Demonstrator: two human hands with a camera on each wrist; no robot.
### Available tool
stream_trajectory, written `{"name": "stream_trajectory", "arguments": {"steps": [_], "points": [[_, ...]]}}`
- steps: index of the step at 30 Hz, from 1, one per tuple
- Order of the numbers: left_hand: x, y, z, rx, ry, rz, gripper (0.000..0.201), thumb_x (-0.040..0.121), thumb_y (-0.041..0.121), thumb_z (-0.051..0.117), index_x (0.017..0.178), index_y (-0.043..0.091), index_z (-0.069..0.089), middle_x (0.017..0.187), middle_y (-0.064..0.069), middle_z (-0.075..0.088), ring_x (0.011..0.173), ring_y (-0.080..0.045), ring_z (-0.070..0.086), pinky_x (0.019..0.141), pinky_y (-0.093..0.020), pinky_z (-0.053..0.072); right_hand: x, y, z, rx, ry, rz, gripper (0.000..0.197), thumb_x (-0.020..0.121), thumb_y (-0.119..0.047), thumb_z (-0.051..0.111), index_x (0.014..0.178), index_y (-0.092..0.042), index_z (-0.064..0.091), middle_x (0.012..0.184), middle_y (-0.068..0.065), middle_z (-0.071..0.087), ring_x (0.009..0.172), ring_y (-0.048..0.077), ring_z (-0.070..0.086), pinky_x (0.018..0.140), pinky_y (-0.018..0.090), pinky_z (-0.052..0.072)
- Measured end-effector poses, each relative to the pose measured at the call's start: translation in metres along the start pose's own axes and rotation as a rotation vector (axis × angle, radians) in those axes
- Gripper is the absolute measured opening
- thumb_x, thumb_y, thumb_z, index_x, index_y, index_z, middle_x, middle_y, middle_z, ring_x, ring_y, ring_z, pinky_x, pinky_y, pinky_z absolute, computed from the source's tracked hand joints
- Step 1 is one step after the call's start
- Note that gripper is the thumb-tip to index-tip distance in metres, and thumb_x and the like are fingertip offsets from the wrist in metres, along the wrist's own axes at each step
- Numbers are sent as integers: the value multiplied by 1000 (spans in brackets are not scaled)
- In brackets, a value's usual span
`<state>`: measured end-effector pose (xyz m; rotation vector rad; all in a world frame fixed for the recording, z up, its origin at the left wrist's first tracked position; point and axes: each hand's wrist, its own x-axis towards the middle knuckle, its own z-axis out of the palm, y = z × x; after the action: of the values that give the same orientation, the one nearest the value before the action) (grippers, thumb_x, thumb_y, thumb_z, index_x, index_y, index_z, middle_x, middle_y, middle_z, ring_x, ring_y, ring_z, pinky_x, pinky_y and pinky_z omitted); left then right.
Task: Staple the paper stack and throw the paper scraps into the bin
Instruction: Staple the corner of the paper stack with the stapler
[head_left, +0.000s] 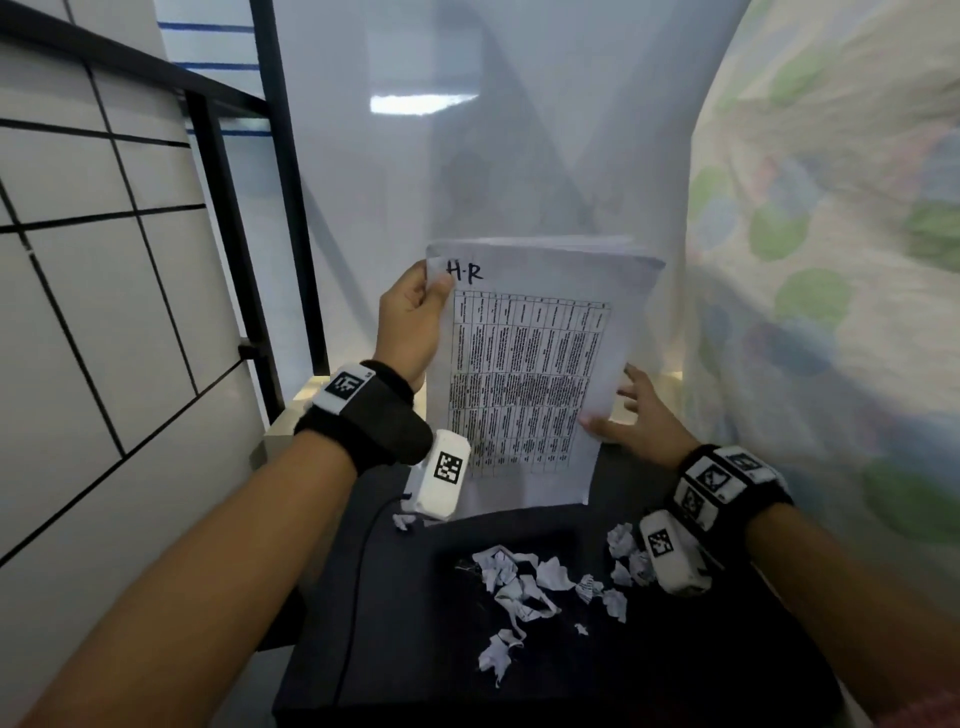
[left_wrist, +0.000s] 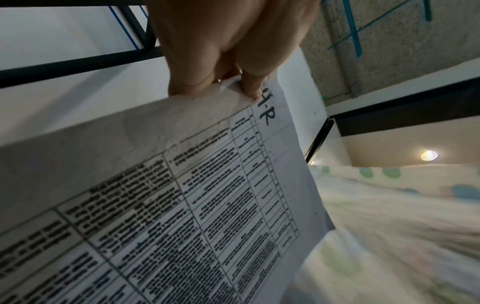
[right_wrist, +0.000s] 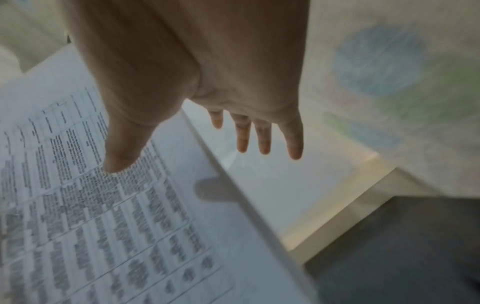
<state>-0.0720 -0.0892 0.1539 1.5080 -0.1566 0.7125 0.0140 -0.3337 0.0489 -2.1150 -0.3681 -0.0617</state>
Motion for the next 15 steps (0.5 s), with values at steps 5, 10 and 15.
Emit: {"name": "stream_trajectory", "arguments": {"steps": [5,10,15], "points": [[17,46,-12,-85,-10,46,20,98,8,41,99,16,59,101,-5,65,94,-19,64,100,-44,49,-13,-16,12,220,47,-87,67,74,-28,77,130,-8,45,128,4,57,108,13,61,81,15,52],[30,44,-31,-45,79,6,16,98,13,44,109,12,56,120,-17,62,112,-30,60,100,-44,49,-39,-24,23,564,-7,-145,25,84,-21,63,109,-19,58,110,0,67,95,6,66,72,16,57],[-4,-5,-34,216,-32,-118,22,94,27,53,107,10,55,97,-5,63,91,-21,58,85,-38,49,-39,-31,27,734,-1,-174,73,40,-59,83,102,-27,62,97,-11,75,91,6,71,75,23,58]]}}
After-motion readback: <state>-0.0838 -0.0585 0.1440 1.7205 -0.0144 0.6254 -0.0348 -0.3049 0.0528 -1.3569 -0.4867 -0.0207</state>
